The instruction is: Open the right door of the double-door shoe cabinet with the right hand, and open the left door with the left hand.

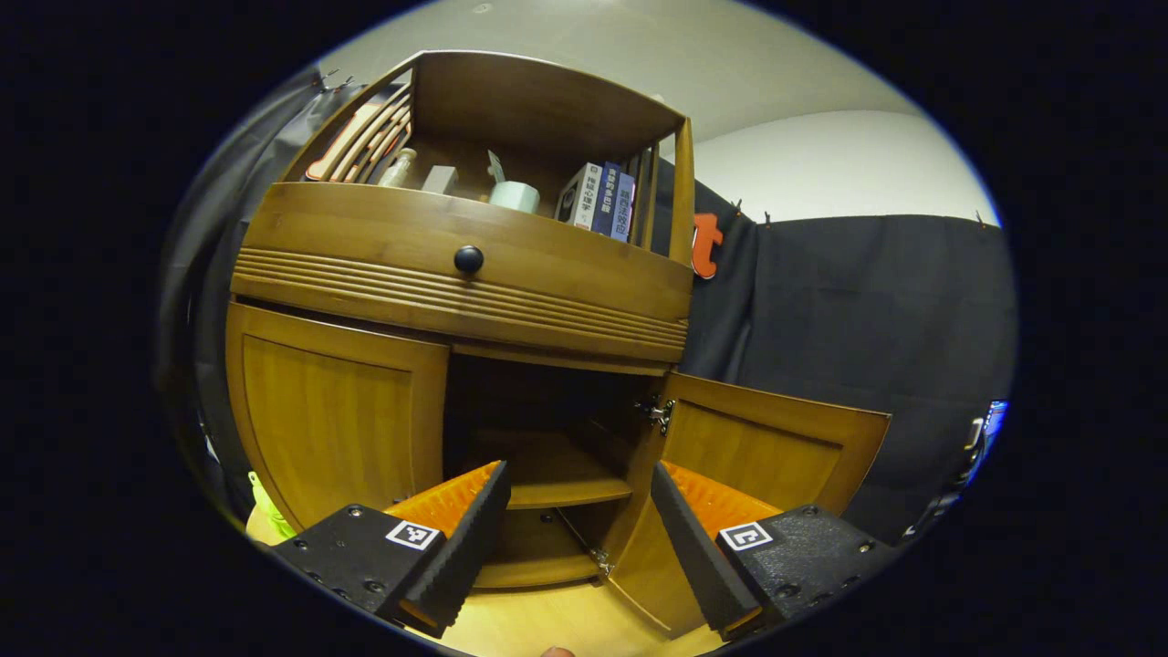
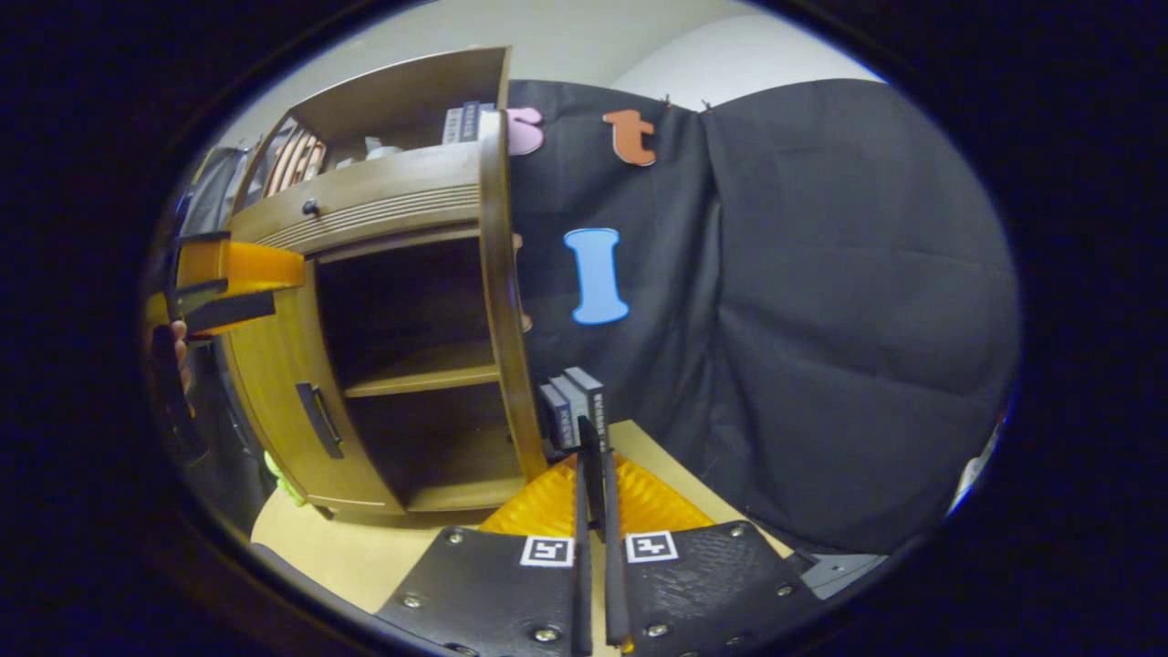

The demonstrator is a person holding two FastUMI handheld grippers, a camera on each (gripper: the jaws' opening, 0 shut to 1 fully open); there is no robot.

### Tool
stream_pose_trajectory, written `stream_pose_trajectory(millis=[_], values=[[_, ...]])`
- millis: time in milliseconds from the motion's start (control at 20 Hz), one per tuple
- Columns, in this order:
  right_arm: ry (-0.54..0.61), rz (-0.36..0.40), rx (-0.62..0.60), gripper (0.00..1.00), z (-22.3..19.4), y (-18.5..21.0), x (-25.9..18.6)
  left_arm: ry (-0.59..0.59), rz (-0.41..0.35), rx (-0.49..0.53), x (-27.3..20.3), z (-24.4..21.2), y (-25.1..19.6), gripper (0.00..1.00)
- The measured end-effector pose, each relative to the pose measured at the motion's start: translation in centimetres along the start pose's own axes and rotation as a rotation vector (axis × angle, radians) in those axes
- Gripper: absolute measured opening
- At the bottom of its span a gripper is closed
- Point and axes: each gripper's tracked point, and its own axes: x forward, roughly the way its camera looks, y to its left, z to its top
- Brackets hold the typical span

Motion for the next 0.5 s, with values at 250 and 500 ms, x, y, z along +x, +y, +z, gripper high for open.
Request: stream_pose_trajectory(millis=[250, 500], values=[[-0.029, -0.034, -0.009, 0.24, 2.3, -2.6, -0.3, 0.010, 0.032, 0.005, 1.3, -1.3, 0.6, 0.92], [-0.092, -0.068, -0.042, 0.84, 5.3, -4.5, -0.3, 0.039, 0.091, 0.029, 2.5, -4.2, 3.6, 0.96]])
